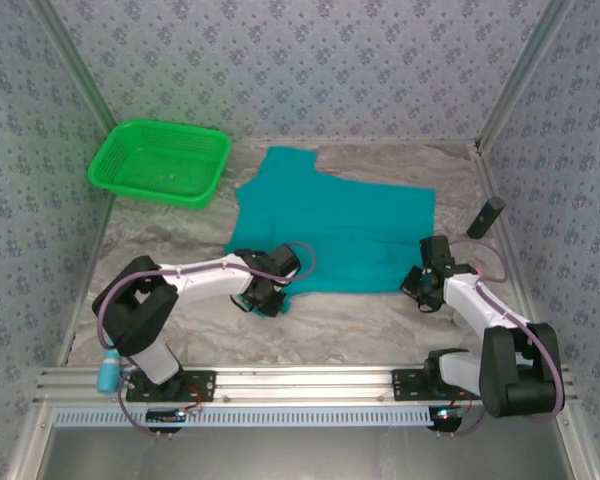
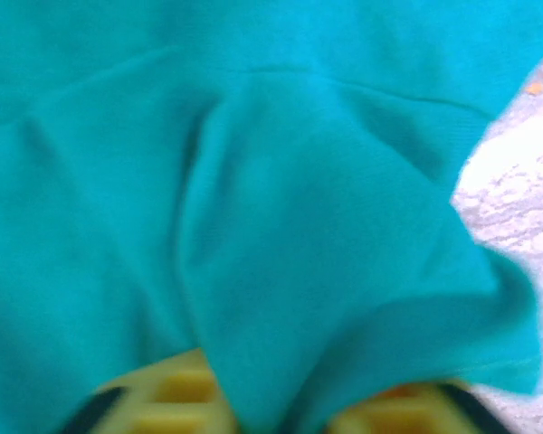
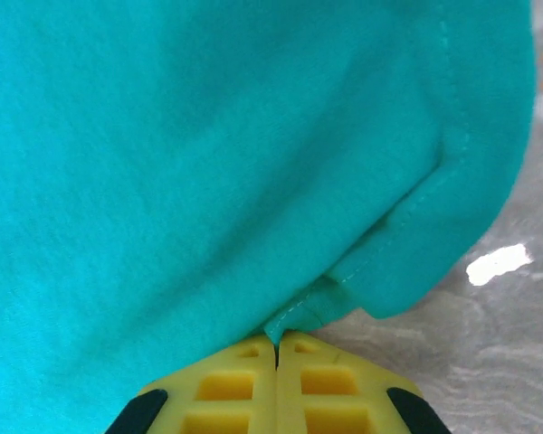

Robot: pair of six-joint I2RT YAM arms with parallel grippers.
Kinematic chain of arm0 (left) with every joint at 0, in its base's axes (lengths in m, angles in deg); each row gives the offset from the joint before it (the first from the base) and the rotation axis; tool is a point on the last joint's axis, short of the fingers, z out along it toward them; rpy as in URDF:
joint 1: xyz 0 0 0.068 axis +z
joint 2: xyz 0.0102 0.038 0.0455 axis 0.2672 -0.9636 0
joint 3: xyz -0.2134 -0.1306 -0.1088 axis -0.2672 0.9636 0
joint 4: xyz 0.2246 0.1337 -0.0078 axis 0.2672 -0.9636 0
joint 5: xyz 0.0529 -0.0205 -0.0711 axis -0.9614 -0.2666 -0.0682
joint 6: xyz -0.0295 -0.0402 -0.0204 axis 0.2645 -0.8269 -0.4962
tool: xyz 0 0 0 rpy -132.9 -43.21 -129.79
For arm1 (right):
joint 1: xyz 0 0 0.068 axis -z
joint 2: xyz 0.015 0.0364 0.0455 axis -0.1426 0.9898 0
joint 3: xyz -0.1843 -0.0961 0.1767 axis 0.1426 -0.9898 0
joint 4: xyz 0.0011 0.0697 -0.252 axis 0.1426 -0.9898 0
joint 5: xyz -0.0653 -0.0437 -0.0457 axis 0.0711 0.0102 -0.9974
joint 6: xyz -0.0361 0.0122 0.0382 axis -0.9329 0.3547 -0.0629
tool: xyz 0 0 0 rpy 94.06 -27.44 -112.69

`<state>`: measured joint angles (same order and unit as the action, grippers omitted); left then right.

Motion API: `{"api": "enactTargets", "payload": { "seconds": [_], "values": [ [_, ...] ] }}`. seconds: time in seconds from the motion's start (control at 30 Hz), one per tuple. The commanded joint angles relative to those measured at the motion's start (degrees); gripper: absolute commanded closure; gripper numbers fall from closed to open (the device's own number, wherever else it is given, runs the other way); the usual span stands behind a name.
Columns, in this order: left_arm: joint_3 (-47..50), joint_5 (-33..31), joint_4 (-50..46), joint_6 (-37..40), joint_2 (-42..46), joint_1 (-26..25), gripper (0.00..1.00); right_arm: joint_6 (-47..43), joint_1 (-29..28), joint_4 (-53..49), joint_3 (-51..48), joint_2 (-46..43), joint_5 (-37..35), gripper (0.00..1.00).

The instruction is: Fold the inside-out t-shirt

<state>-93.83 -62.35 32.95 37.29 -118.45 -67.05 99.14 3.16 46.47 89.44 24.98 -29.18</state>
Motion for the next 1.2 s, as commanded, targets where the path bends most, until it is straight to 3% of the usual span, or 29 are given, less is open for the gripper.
{"api": "enactTargets", "payload": {
  "seconds": [0.0,0.13,0.3,0.43,0.63,0.83,0.87,0.9,0.93,1.17],
  "values": [
    [-2.8,-1.9,-7.9,1.9,3.4,-0.3,1.0,2.0,-1.4,-7.7,3.9,-5.0,-8.3,1.0],
    [-5.4,-1.9,-15.0,4.6,11.9,0.2,1.0,2.9,-3.6,-18.0,9.0,-9.1,-15.1,1.0],
    [-8.7,6.7,-22.7,3.6,19.2,3.3,1.0,3.5,-9.2,-28.2,17.9,-9.8,-20.4,1.0],
    [-9.4,13.7,-25.7,3.7,20.0,5.7,1.0,2.9,-15.5,-33.7,22.4,-5.6,-31.2,1.0],
    [-9.8,15.8,-28.1,4.5,17.7,7.3,0.99,2.3,-14.3,-35.9,22.9,-2.7,-28.8,1.0],
    [-9.7,17.8,-30.5,4.9,16.9,7.4,0.84,0.1,-8.9,-37.0,22.8,-8.0,-20.6,0.99],
    [-9.3,18.3,-31.0,4.9,16.6,7.4,0.82,0.4,-7.3,-36.5,21.6,-9.3,-17.1,0.92],
    [-8.7,18.5,-31.3,4.7,16.4,7.4,0.79,0.9,-5.4,-35.9,20.3,-10.5,-13.5,0.76],
    [-8.3,18.6,-31.1,4.3,16.5,7.3,0.75,1.7,-4.5,-35.6,19.2,-11.3,-10.9,0.7],
    [-9.0,20.5,-28.5,2.7,20.8,10.4,0.5,4.0,-2.5,-34.7,16.3,-13.9,-8.6,0.6]
  ]
}}
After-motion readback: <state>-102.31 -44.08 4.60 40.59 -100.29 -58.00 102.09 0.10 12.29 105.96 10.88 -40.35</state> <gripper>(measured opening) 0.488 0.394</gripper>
